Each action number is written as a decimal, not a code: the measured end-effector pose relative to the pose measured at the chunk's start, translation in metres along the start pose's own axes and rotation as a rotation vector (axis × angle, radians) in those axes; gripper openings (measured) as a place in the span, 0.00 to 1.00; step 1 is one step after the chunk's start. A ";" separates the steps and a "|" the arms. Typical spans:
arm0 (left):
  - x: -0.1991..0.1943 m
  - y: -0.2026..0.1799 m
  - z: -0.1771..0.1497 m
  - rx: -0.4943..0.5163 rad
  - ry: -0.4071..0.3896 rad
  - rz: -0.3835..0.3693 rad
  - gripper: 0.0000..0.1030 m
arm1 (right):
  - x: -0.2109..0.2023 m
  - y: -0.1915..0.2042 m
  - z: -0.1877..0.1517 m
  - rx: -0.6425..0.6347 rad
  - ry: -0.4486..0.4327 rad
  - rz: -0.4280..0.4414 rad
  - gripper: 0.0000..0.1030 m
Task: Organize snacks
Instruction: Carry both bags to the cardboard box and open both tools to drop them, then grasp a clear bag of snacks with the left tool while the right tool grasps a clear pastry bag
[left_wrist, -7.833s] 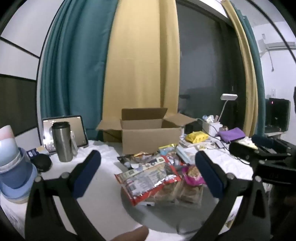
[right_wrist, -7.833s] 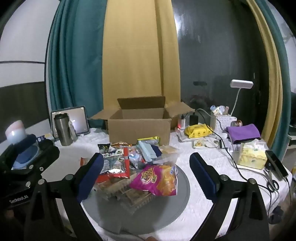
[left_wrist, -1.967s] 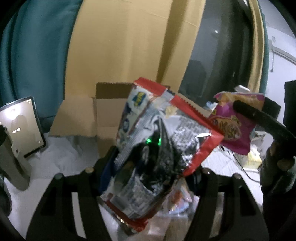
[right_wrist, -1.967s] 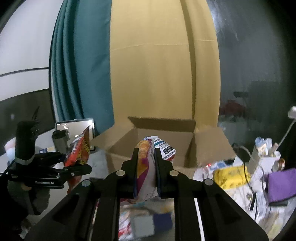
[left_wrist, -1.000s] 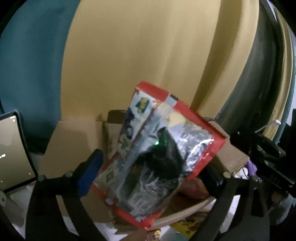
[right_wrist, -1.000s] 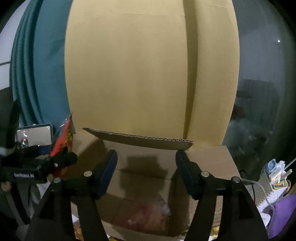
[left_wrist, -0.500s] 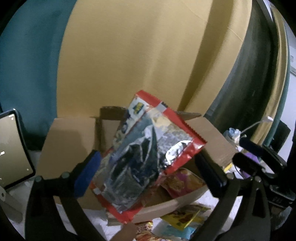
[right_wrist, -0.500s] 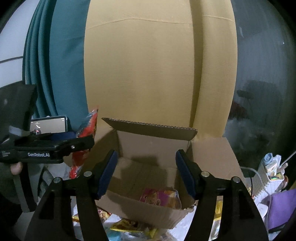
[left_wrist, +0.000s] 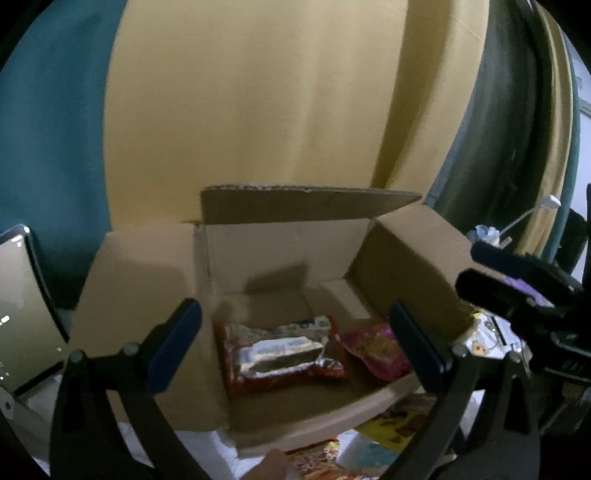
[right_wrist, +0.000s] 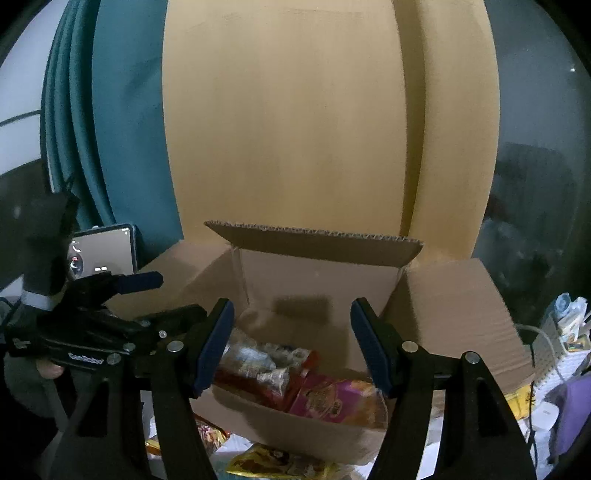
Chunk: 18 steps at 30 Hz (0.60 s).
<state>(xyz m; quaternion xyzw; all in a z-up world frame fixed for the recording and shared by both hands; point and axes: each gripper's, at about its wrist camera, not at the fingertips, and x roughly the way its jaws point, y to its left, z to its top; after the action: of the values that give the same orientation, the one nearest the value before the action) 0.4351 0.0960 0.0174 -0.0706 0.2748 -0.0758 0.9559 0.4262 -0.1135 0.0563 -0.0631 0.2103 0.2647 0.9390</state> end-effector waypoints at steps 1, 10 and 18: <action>-0.003 0.000 -0.001 -0.003 -0.007 0.004 0.99 | 0.001 0.000 -0.001 0.001 0.005 0.000 0.67; -0.066 -0.016 -0.022 0.049 -0.077 0.019 0.99 | -0.029 0.005 -0.005 0.005 -0.003 0.002 0.67; -0.118 -0.036 -0.054 0.042 -0.066 -0.029 0.99 | -0.078 0.015 -0.019 -0.006 -0.014 0.003 0.67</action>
<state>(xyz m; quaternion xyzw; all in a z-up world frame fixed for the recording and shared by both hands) 0.3035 0.0772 0.0393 -0.0571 0.2406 -0.0931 0.9645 0.3511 -0.1414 0.0726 -0.0637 0.2030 0.2675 0.9398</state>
